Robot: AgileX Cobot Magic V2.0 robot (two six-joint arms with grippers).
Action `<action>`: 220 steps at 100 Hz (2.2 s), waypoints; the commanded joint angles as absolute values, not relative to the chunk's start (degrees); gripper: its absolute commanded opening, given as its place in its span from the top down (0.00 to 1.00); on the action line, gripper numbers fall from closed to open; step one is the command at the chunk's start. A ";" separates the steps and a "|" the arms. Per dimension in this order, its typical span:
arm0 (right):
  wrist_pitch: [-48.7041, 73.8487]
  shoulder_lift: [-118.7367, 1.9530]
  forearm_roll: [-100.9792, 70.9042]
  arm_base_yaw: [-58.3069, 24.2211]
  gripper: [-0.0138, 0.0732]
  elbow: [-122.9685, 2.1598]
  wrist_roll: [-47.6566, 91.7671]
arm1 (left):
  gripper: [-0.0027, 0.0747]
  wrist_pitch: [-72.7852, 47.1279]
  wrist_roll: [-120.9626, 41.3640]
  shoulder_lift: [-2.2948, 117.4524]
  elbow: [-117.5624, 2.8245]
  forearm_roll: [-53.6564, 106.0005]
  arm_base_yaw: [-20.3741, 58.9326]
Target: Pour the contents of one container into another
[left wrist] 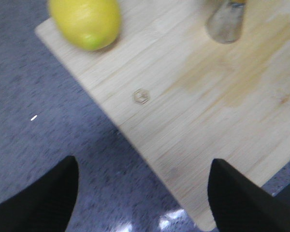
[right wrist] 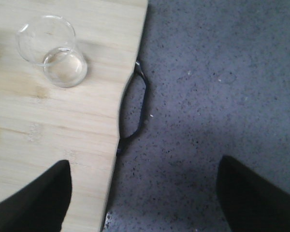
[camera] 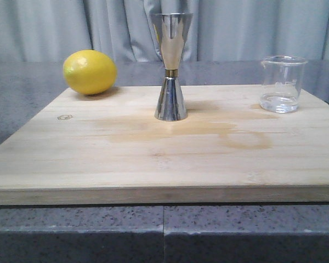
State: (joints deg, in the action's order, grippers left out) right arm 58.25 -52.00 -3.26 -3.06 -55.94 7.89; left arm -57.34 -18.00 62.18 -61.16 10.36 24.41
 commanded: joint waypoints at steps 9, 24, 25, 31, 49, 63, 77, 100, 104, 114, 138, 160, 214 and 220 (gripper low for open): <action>57.15 -45.28 -4.91 -2.10 0.21 -57.41 9.11 | 0.30 -59.95 0.91 54.31 -62.13 -4.60 24.20; 56.02 -39.02 -4.91 -2.10 0.21 -54.78 8.74 | 0.30 -62.30 7.46 48.88 -59.28 -10.35 24.20; 55.93 -38.76 -4.91 -2.10 0.21 -54.60 8.74 | 0.30 -62.26 7.68 48.36 -58.88 -10.35 24.20; 55.46 -36.80 -4.91 -2.10 0.21 -52.85 8.23 | 0.30 -61.96 9.14 46.21 -57.17 -10.35 24.20; 54.01 -32.32 -4.91 -2.10 0.21 -49.68 7.81 | 0.30 -60.50 10.37 40.27 -52.53 -10.35 24.20; 53.45 -31.28 -4.77 -2.10 0.21 -49.19 7.81 | 0.30 -59.36 10.37 38.74 -51.70 -10.35 24.20; 53.45 -31.28 -4.55 -2.10 0.31 -49.19 7.81 | 0.35 -57.81 10.37 38.74 -51.70 -10.35 24.20; 53.45 -31.28 -4.55 -2.10 0.71 -49.19 7.81 | 0.67 -55.78 10.37 38.74 -51.70 -9.91 24.20; 53.45 -31.28 -4.55 -2.10 0.75 -49.19 7.81 | 0.72 -55.69 10.37 38.74 -51.70 -9.93 24.20; 53.45 -31.28 -4.55 -2.10 0.86 -49.19 7.81 | 0.87 -55.55 10.37 38.74 -51.70 -9.93 24.20; 52.00 -31.28 -4.50 -2.10 0.92 -49.19 7.81 | 0.99 -54.03 10.37 38.74 -51.70 -9.93 24.20; 52.00 -31.28 -4.50 -2.10 0.92 -49.19 7.81 | 0.99 -54.15 10.37 38.74 -51.70 -9.93 24.20; 52.00 -31.28 -4.50 -2.10 0.92 -49.19 7.81 | 0.99 -41.60 -4.00 30.16 -42.34 1.22 14.07; 52.00 -31.28 -4.50 -2.10 0.92 -49.19 7.81 | 0.99 -34.99 -4.84 26.18 -37.59 2.48 11.17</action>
State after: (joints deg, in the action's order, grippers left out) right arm 56.01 -31.18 -4.82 -2.48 -47.85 7.78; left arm -46.95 -1.06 29.98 -40.96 -0.63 14.66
